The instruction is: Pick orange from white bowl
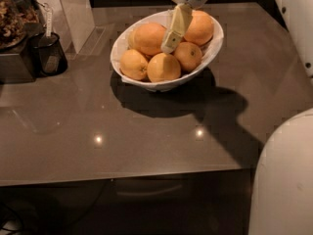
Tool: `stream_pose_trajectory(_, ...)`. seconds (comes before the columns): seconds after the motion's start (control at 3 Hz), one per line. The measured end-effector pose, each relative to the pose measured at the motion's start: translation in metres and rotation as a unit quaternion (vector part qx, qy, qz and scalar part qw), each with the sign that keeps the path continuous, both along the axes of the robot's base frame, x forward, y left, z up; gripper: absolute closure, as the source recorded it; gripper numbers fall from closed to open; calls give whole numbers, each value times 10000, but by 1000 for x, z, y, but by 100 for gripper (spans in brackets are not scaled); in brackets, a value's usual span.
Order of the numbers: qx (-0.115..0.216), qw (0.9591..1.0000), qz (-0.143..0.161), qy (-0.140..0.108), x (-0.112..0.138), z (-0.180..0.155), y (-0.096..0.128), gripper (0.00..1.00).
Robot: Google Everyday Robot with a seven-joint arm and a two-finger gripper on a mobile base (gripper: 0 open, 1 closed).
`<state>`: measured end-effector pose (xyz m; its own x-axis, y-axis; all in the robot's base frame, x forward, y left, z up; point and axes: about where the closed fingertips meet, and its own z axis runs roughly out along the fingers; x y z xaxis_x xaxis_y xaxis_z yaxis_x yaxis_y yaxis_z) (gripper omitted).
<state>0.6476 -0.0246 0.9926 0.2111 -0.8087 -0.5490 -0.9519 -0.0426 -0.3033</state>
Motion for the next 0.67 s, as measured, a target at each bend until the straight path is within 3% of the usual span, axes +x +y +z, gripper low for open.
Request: stream_pose_trajectory(0.67, 133, 9989, 344, 288, 24, -32, 34, 0)
